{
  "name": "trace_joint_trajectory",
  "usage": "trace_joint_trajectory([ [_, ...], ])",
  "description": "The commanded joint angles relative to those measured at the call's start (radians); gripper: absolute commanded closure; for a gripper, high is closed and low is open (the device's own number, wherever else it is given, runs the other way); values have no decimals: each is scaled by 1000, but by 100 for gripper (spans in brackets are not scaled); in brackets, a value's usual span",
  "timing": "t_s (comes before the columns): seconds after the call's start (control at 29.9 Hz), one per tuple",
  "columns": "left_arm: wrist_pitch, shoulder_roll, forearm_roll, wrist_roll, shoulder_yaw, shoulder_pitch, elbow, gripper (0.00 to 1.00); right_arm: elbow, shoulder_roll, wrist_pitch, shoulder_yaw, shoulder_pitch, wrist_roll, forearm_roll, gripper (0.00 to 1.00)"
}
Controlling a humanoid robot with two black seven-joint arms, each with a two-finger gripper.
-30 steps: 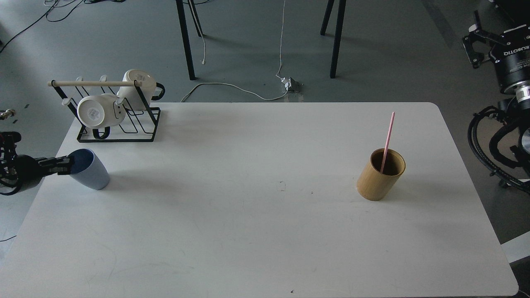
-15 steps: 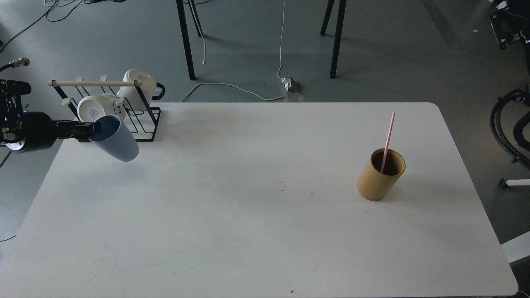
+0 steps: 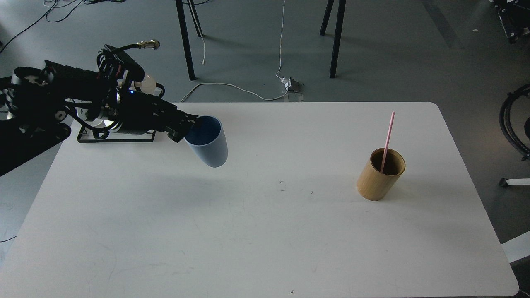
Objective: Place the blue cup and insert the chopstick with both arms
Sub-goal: 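Carry the blue cup toward the table center and lower it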
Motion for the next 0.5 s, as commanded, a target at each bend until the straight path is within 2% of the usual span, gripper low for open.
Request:
trace_joint_trajectory([
  [0.0,0,-153,77,59,0,6,61,96,29,-25,-10,0,8,-7,0,1],
  [0.1,0,-249,106,101,8,12,136,96,36,-25,-35,-2,11,-14,0,1],
  [0.2,0,-316,135,104,52,11,193,96,36,-28,-41,-2,9,-27,0,1],
  [0.37,0,-382,143,108,106,15,215,96,37,-26,-44,0,8,-25,0,1],
  [0.47,0,-425,145,128,115,38,277,95,42,-26,-44,0,5,-25,0,1],
])
